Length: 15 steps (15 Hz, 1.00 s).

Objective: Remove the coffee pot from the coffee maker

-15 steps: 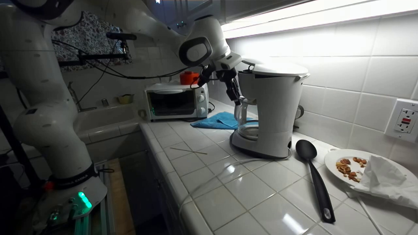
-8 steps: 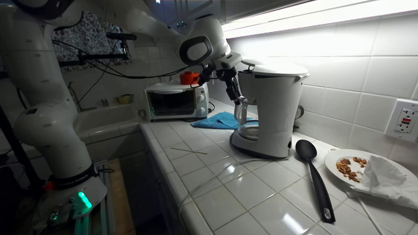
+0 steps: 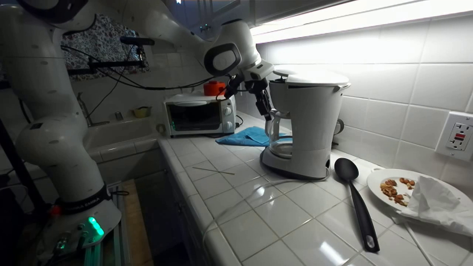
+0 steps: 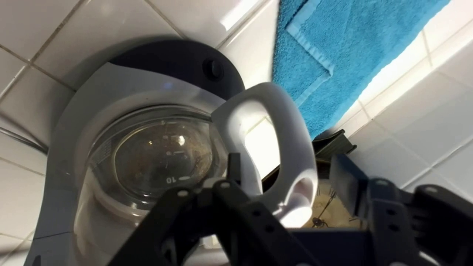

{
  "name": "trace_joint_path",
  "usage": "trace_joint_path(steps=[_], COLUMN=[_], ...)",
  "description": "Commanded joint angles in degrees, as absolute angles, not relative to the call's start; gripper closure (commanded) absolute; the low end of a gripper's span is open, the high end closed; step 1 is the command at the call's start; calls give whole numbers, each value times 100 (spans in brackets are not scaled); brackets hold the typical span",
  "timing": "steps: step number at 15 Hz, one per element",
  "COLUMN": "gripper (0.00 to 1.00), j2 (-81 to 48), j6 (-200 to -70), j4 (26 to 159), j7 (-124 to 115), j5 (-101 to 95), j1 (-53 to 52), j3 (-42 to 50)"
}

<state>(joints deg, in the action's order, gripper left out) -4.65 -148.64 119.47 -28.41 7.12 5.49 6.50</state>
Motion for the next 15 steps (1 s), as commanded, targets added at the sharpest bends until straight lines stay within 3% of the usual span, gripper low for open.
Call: trace_joint_path(steps=[1,5,15], gripper=[65,91,92], j2=[-667,-704,-259], j6=[-15071,-15262,-14895], j4=[11842,11878,12269], j7=[-3171,-3134,-2459], j5=[359,182,1094], j1=[450,398,440], j3=[687,693,556])
